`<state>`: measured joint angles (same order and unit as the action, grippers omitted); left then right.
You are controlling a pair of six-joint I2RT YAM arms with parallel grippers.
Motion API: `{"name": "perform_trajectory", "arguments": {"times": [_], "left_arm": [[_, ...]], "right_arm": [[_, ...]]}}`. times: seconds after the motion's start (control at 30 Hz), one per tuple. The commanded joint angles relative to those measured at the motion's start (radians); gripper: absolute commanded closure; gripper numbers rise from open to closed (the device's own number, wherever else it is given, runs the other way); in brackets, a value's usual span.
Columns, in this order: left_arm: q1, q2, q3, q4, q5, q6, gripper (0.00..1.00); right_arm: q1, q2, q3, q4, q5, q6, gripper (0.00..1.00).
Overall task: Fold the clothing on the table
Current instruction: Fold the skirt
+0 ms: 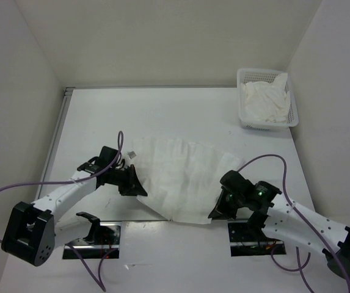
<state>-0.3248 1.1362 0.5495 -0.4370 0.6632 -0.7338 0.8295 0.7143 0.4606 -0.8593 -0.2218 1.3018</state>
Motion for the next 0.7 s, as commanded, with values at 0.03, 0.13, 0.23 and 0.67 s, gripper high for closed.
{"name": "perform_trajectory", "arguments": {"times": [0.03,0.13,0.23,0.67], "left_arm": [[-0.011,-0.064,-0.005,-0.112,0.073,-0.007,1.00],[-0.011,-0.105,0.047,-0.164,0.095,-0.018,1.00],[-0.011,-0.115,0.128,-0.175,0.085,-0.041,1.00],[0.197,-0.096,0.132,-0.029,0.090,-0.137,1.00]], "right_arm": [[0.026,-0.021,0.105,-0.150,-0.034,0.036,1.00],[0.026,-0.012,0.192,-0.173,-0.007,0.036,1.00],[0.026,0.033,0.283,-0.184,0.047,0.027,1.00],[-0.113,0.117,0.328,0.045,0.183,-0.006,1.00]]}}
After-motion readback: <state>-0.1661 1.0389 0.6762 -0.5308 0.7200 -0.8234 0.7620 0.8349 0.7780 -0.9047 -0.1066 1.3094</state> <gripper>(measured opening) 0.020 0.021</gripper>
